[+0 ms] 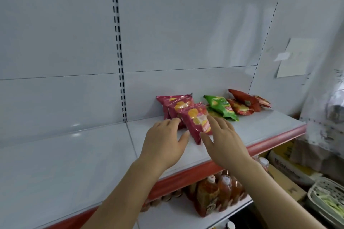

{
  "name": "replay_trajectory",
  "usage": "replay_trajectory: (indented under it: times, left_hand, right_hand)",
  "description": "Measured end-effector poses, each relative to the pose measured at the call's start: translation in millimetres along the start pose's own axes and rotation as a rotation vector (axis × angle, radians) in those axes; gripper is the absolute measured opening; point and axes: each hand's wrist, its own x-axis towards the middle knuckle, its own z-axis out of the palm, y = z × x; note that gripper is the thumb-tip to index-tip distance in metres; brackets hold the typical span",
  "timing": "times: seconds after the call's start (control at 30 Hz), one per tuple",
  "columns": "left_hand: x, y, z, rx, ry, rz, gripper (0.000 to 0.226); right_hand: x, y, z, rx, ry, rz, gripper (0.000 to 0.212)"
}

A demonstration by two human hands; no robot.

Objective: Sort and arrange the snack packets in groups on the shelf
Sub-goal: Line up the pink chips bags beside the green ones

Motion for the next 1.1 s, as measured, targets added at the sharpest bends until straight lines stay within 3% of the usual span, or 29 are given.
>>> replay_trajectory:
  times: [0.27, 0.4, 0.57, 0.73, 0.8, 0.93, 1.0, 1.1]
  left_hand:
    - [77, 11, 53, -0.131, -0.079, -0.238, 0.047]
    - [89, 16, 73, -0.368, -0.045, -0.383, 0.051]
    - [94, 28, 83, -0.581, 0.178, -0.452, 0.063]
    - [84, 34, 76, -0.731, 0.371, -0.55, 0.052]
    - [74, 29, 72, -0.765, 0.425, -0.599, 0.054]
    - [52, 23, 63, -0.803, 0.529, -0.626, 0.065]
    - [45, 20, 56, -0.789, 0.548, -0.628, 0.056]
    - [37, 11, 47, -0.823, 0.597, -0.681, 0.059]
  right_hand:
    - [62, 44, 17, 0.044, -0.092, 0.065, 0.079]
    - [74, 65, 33, 0.17, -0.036, 0.014, 0.059]
    - [79, 70, 41, 0.474, 0.099, -0.114, 0.053]
    - [99, 86, 43, 0.688, 0.052, -0.278, 0.04]
    - [113, 86, 47, 0.66, 0.031, -0.203, 0.042]
    - [134, 70, 64, 0.524, -0.159, -0.127, 0.078]
    - [141, 61, 70, 0.512, -0.197, -0.106, 0.074]
    - [149, 55, 75, 0.449, -0.181, -0.112, 0.06]
